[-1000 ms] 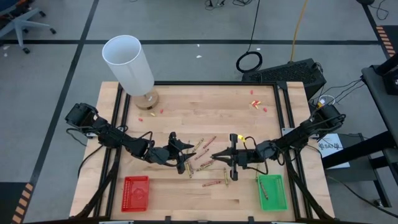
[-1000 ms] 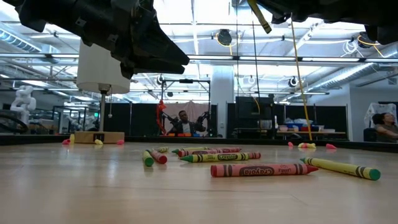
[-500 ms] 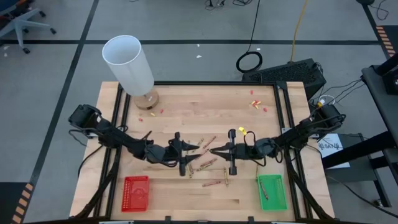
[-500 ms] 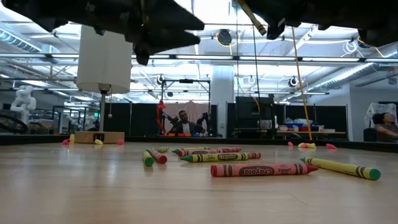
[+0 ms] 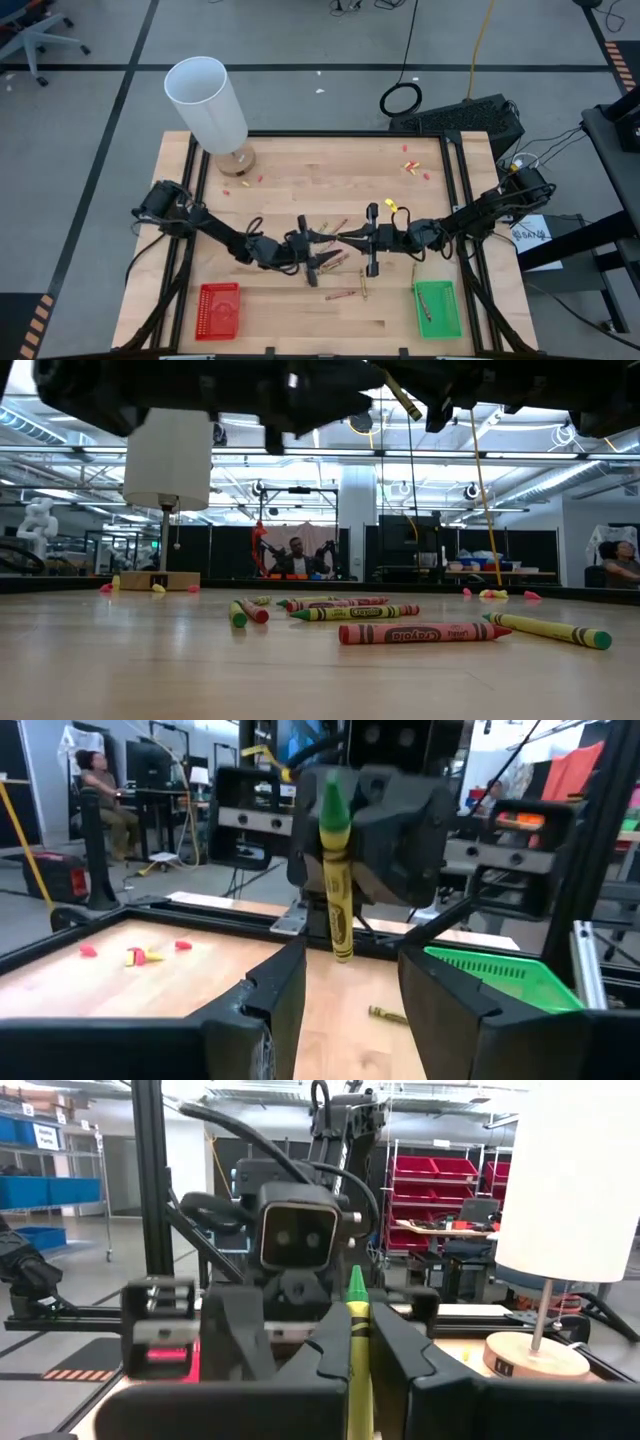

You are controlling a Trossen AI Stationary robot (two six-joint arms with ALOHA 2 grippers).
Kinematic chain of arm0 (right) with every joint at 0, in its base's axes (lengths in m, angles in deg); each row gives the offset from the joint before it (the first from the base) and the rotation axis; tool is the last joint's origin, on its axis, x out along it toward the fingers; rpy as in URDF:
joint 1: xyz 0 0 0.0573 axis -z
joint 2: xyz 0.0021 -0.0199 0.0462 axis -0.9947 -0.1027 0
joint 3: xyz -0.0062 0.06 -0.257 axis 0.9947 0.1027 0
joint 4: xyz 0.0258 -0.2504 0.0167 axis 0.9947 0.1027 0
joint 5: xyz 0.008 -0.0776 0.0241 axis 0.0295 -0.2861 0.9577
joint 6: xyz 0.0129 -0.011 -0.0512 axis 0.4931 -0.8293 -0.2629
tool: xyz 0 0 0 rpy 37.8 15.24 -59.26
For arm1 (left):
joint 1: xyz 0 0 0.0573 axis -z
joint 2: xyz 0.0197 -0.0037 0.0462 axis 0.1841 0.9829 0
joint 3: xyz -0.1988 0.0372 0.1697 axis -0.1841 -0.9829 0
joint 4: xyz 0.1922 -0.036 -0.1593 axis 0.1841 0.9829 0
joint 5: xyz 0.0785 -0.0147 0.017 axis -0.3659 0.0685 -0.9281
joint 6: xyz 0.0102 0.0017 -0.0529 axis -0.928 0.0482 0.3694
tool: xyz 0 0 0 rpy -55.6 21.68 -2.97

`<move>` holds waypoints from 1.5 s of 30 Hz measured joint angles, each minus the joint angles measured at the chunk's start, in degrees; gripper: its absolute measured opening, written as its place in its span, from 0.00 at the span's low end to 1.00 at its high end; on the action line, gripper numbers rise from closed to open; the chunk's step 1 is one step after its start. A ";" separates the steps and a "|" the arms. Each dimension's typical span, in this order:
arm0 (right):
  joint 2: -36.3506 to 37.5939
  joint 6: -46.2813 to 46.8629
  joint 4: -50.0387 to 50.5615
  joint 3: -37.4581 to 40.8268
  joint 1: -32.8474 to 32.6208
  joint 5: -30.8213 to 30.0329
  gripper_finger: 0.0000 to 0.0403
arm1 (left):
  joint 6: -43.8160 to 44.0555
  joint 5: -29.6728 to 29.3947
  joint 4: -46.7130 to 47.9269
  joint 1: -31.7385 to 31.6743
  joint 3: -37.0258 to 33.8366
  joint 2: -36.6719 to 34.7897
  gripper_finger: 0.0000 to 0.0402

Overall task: Sort crayons
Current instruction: Put the green crayon into the red bin

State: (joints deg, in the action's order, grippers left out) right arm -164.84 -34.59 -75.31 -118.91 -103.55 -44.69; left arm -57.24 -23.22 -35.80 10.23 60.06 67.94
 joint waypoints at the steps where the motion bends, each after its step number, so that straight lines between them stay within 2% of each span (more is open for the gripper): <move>1: 0.00 0.00 0.00 0.00 0.00 0.02 0.00 | 0.31 0.05 0.05 -0.25 0.69 0.91 0.40; 6: 0.00 0.02 0.20 0.00 -0.02 0.06 0.00 | 4.65 0.39 -0.05 -2.89 1.90 2.74 0.40; 12: 0.07 -1.44 -0.09 -0.02 -0.07 0.48 0.00 | 5.93 9.44 -1.96 -5.48 1.97 2.96 0.40; 20: 0.04 -2.09 0.24 -0.02 -0.04 0.32 0.01 | 4.65 13.67 -1.52 -5.97 1.98 2.96 0.40; 25: 0.04 -1.51 0.33 -0.02 -0.04 0.05 0.01 | 2.72 19.18 -1.37 -5.82 2.08 2.90 0.40; 34: 0.04 -0.61 -0.04 -0.02 -0.02 0.13 0.01 | 2.90 19.38 -4.76 -5.84 2.08 2.90 0.39; 45: 0.04 -0.79 -0.21 -0.02 0.00 0.10 0.01 | 2.81 19.32 -4.74 -6.77 2.08 2.90 0.21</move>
State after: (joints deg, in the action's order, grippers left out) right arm -164.80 -35.38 -75.52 -118.93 -103.55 -44.59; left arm -54.43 -3.90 -40.54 3.46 62.14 70.84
